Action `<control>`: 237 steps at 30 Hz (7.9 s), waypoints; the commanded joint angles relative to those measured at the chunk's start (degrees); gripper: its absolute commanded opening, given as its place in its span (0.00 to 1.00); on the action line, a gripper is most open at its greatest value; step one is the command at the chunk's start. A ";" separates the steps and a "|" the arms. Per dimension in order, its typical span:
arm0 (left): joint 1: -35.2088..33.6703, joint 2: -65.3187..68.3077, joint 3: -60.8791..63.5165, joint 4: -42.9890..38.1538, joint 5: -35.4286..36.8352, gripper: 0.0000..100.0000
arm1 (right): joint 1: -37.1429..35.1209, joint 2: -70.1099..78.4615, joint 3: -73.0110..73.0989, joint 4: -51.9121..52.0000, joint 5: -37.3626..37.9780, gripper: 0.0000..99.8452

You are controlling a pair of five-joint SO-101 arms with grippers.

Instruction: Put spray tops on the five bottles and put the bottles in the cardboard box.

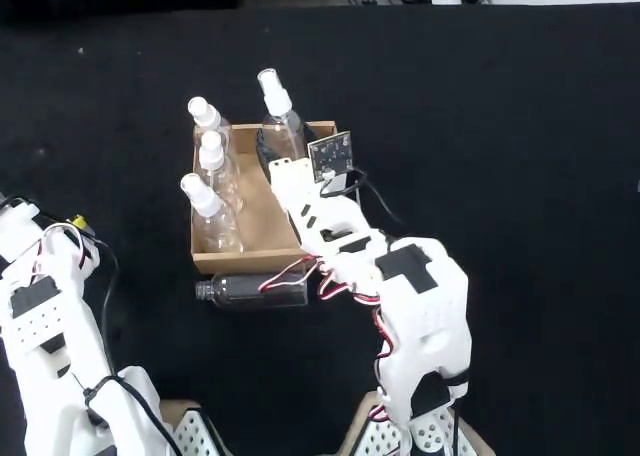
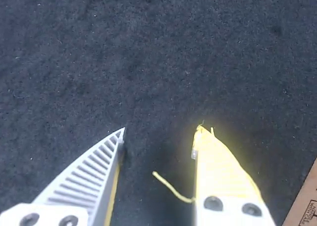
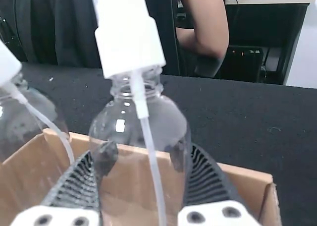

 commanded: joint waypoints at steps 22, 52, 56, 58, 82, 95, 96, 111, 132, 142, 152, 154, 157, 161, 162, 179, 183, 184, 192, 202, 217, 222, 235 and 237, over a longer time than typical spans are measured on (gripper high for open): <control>-0.84 -1.76 -0.84 -1.05 0.44 0.20 | -2.29 -0.75 -2.59 0.44 -0.09 0.10; -0.92 -1.76 -0.84 -1.05 0.44 0.20 | -2.29 -0.84 -2.51 0.44 0.00 0.19; -0.92 -1.76 -0.84 -1.05 0.44 0.20 | -2.29 -0.84 -2.07 0.44 0.00 0.19; -0.92 -1.76 -0.84 -1.05 0.44 0.20 | -2.29 -1.10 -1.71 0.44 0.00 0.19; -0.92 -1.76 -0.84 -1.05 0.44 0.20 | -2.37 -1.10 -1.71 0.35 0.00 0.20; -0.92 -1.76 -0.84 -1.05 0.44 0.20 | -1.93 -1.27 -1.10 -2.46 0.09 0.05; -0.92 -1.76 -0.84 -1.05 0.44 0.20 | -1.93 -1.27 -0.22 -4.04 0.09 0.05; -0.66 -1.76 -0.84 -1.05 0.44 0.20 | 9.05 -41.98 11.65 11.34 -0.09 0.05; -0.57 -1.67 -0.84 -1.14 0.44 0.20 | 62.68 -25.63 6.20 5.89 -0.09 0.05; -0.57 -1.67 -0.84 -0.97 0.44 0.20 | 63.12 5.58 0.66 -26.90 6.24 0.05; -0.57 -1.58 -0.84 -1.05 0.44 0.20 | 63.03 15.25 -1.45 -29.63 5.89 0.05; -0.57 -1.58 -0.84 -1.05 0.44 0.20 | 62.86 16.48 -1.45 -29.71 5.89 0.05; -0.57 -1.67 -0.84 -1.05 0.44 0.20 | 62.68 18.07 -1.36 -29.71 5.89 0.05; -0.57 -1.67 -0.84 -1.05 0.44 0.20 | 62.59 20.18 -1.36 -29.71 6.15 0.08; -0.57 -1.67 -0.84 -1.05 0.44 0.20 | 62.59 20.70 -1.36 -29.71 6.07 0.10; -0.57 -1.76 -0.84 -1.05 0.44 0.20 | 62.59 22.11 -0.75 -32.18 6.33 0.22; -0.57 -1.76 -0.84 -1.05 0.44 0.20 | 62.59 22.11 -0.75 -32.18 6.33 0.32; -0.57 -1.76 -0.84 -1.05 0.44 0.20 | 62.42 22.11 -0.75 -32.18 6.33 0.34; -0.57 -1.76 -0.84 -1.14 0.44 0.20 | 61.63 12.09 5.32 -31.91 5.89 0.35; -0.57 -1.76 -0.84 -1.14 0.44 0.20 | 62.24 -25.01 17.80 -11.52 5.89 0.35; -0.92 -1.76 -0.84 -1.14 0.44 0.20 | 61.98 -65.36 19.21 42.90 6.77 0.35; -0.66 -1.76 -0.84 -1.14 0.44 0.20 | 59.34 -62.64 19.03 44.66 7.03 0.35; -0.57 -1.76 -0.84 -1.14 0.44 0.20 | 62.59 -40.13 14.29 30.86 7.21 0.35; -0.57 -1.76 -0.84 -1.14 0.44 0.20 | 62.51 -38.02 14.29 28.22 7.21 0.35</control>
